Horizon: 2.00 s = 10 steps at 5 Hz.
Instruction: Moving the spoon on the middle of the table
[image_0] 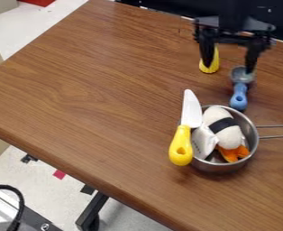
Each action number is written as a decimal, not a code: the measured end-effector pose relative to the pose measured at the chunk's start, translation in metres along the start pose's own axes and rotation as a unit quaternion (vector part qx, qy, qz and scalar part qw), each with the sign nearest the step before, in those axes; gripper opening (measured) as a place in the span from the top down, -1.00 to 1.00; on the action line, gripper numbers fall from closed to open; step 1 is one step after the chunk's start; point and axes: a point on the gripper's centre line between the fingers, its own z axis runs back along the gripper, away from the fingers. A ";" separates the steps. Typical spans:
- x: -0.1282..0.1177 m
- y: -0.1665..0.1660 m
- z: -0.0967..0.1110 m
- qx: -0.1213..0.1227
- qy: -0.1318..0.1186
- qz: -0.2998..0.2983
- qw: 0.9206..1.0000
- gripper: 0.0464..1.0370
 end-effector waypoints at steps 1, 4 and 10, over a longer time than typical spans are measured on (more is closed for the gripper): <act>0.001 -0.007 -0.013 -0.021 0.004 -0.012 1.000 -0.92; -0.002 -0.017 -0.032 -0.008 0.011 -0.011 1.000 -0.82; 0.011 0.006 0.024 -0.027 -0.017 0.010 0.999 0.51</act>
